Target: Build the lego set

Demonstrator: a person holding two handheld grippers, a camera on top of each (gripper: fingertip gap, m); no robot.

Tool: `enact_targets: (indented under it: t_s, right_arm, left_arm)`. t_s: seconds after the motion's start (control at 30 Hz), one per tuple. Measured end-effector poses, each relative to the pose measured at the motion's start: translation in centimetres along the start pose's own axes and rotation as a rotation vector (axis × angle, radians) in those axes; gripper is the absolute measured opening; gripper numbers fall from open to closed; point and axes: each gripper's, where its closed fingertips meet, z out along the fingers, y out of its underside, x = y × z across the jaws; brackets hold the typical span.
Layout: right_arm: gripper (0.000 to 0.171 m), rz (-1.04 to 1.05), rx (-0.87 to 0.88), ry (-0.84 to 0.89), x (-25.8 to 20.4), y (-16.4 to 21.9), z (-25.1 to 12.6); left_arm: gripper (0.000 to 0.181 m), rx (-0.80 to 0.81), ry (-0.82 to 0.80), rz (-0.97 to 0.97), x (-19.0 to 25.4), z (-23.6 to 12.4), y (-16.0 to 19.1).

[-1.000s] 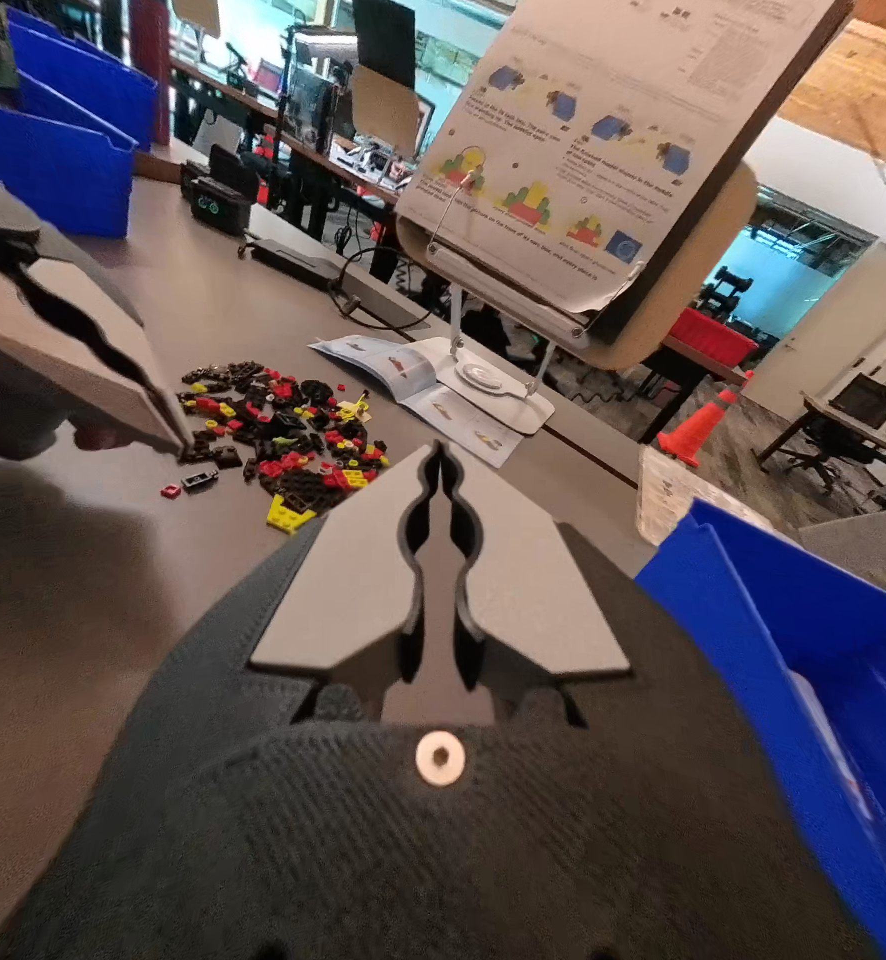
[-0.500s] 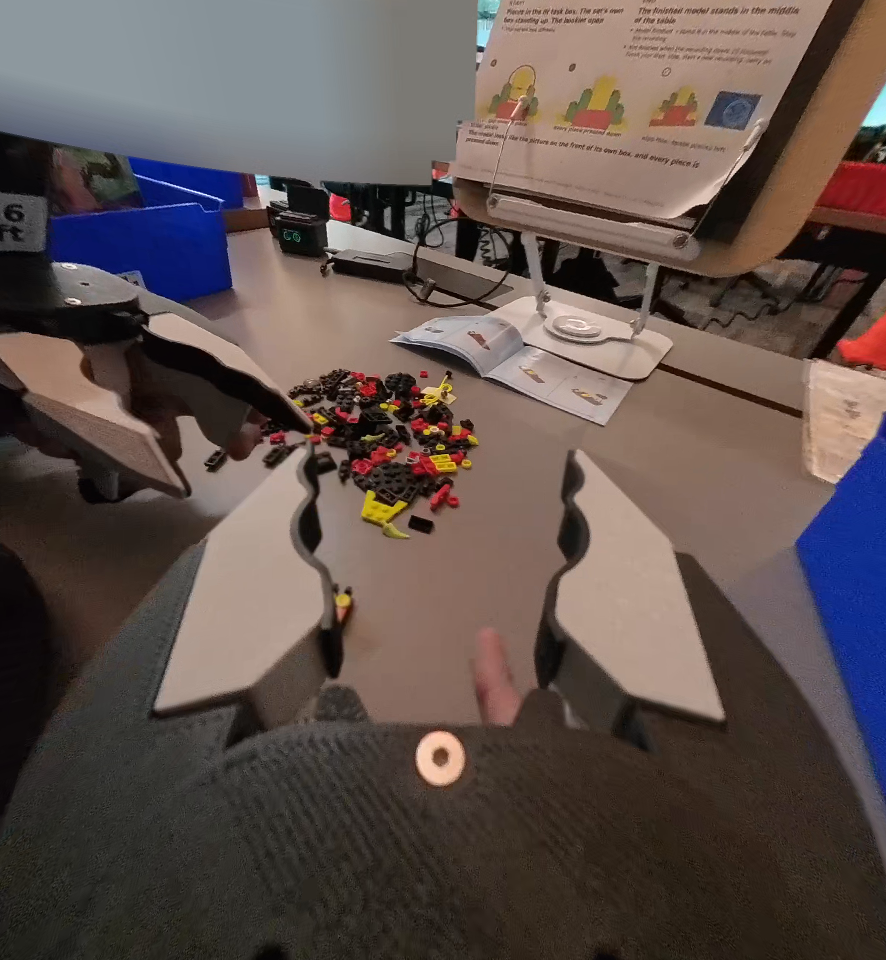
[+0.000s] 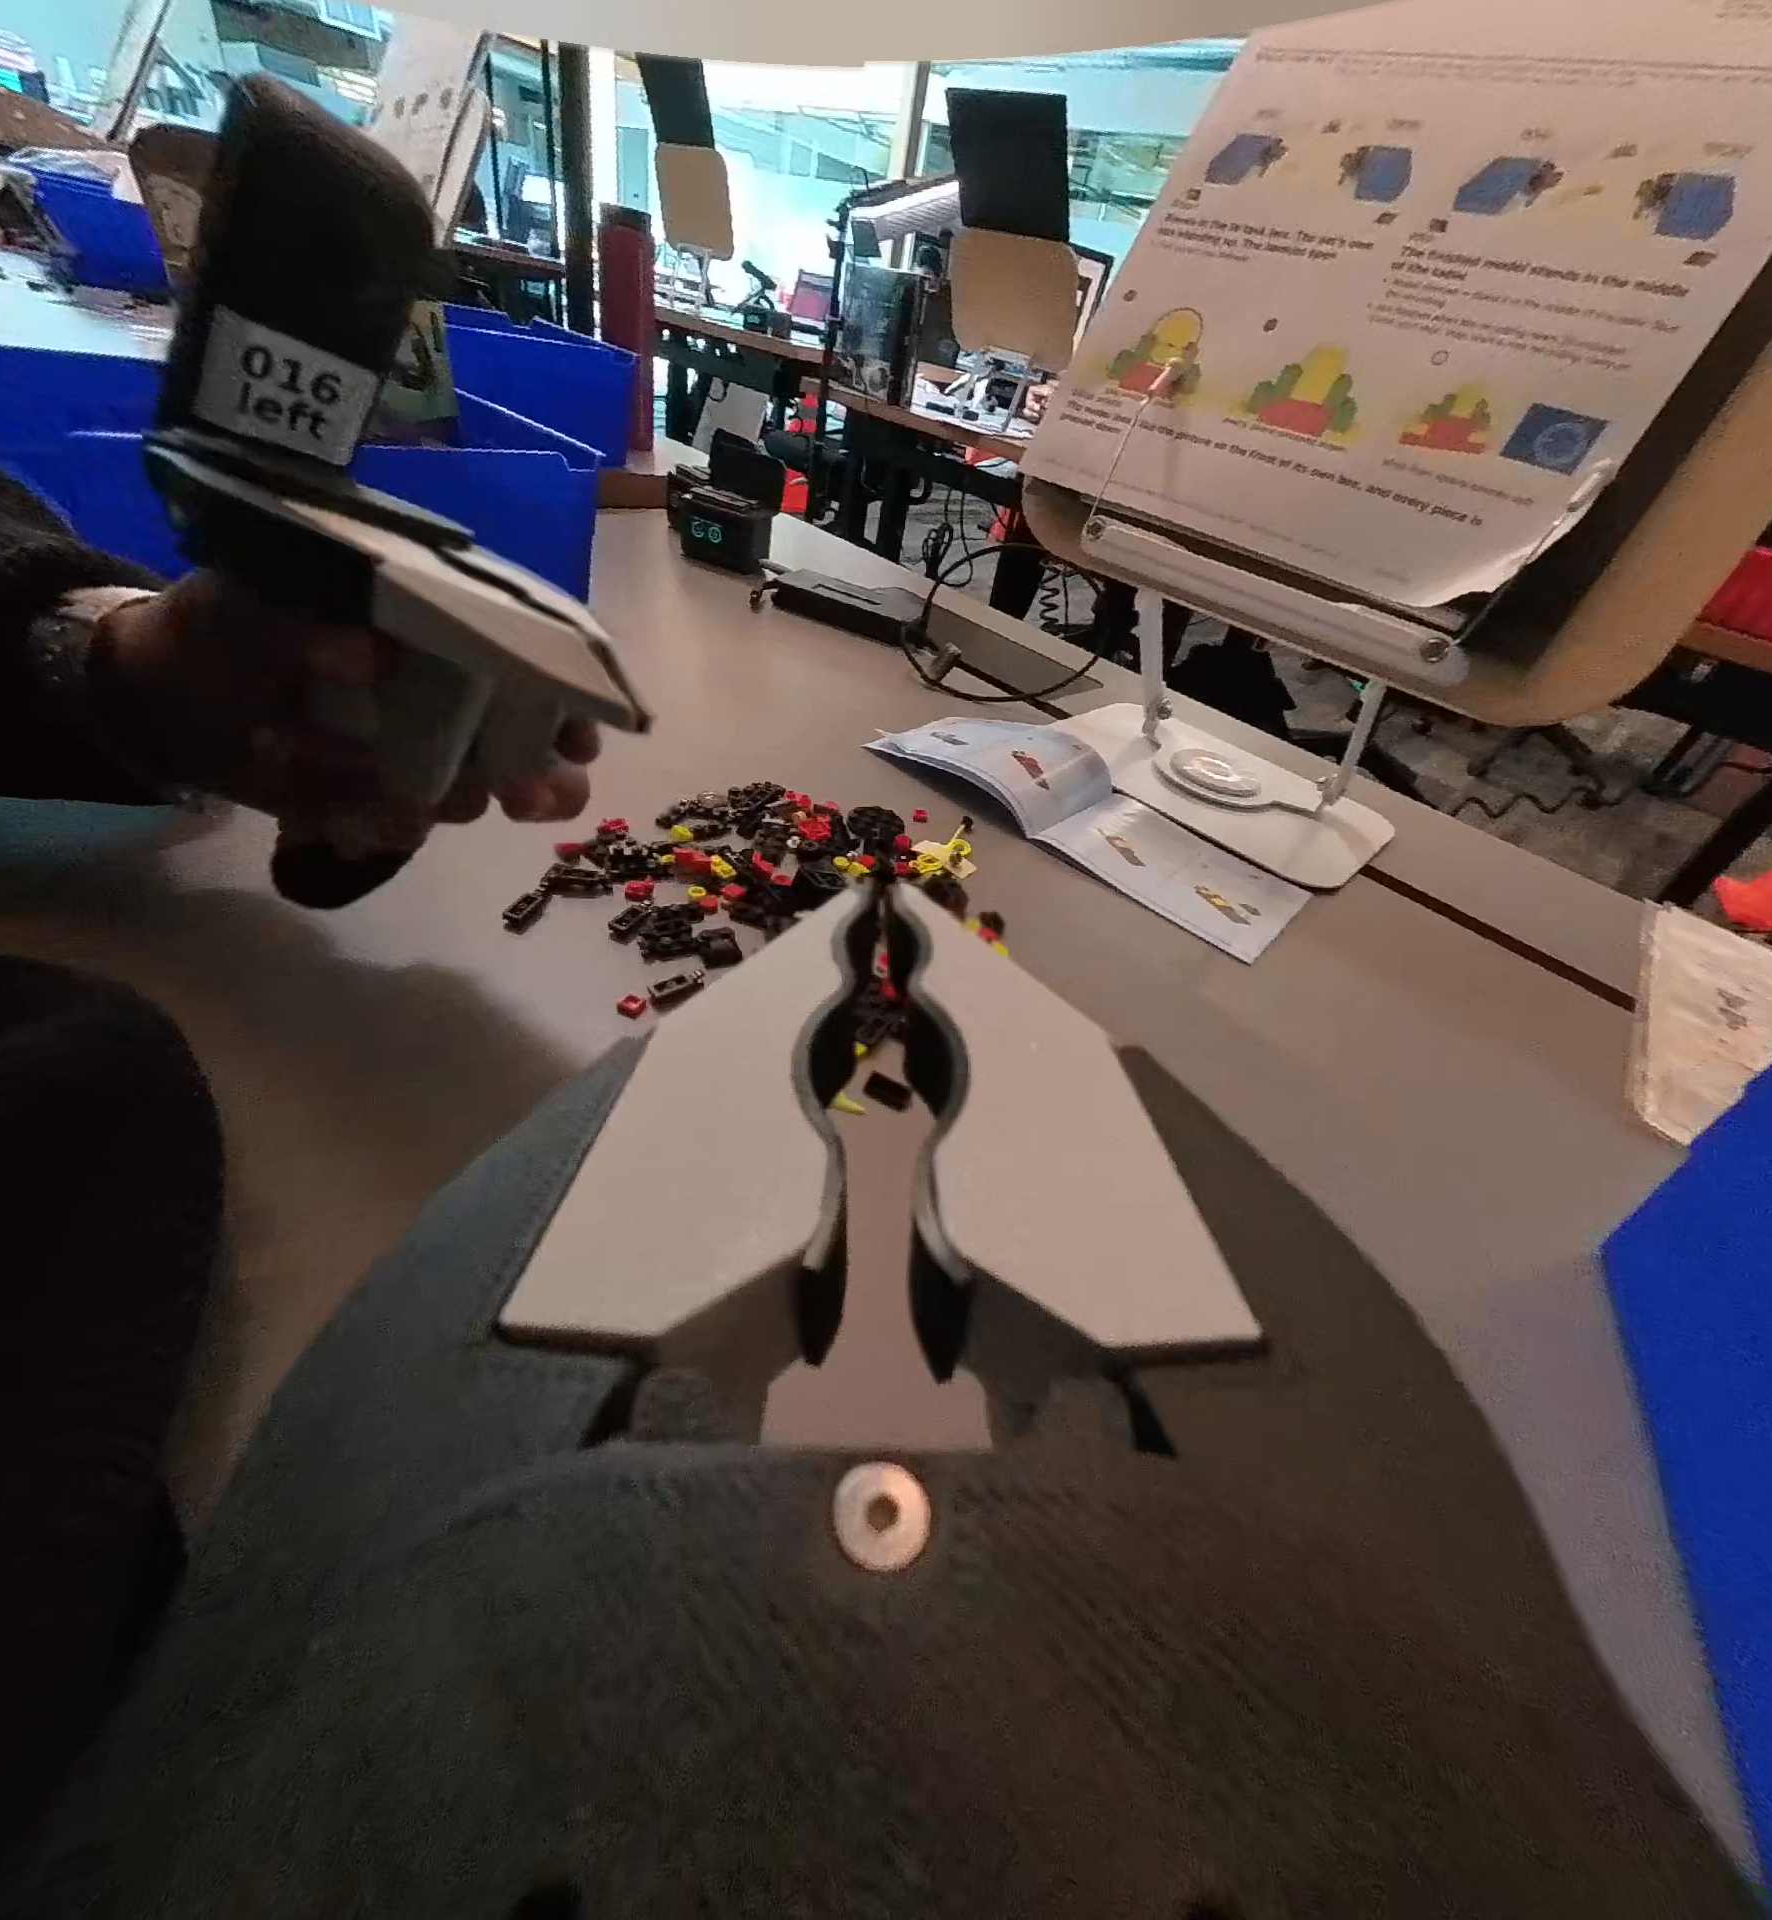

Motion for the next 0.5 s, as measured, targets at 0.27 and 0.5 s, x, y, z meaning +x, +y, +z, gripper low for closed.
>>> enact_targets:
  t_s: [0.27, 0.5]
  right_arm:
    - [0.000, 0.023, -0.031, -0.004, 0.2, 0.7, 0.1]
    - [0.000, 0.135, -0.064, 0.062, 2.2, 1.7, 0.0]
  left_arm:
    - [0.000, 0.034, -0.022, -0.059, -1.1, -0.4, -0.6]
    - [0.000, -0.015, -0.025, 0.102, -0.1, 0.1, 0.3]
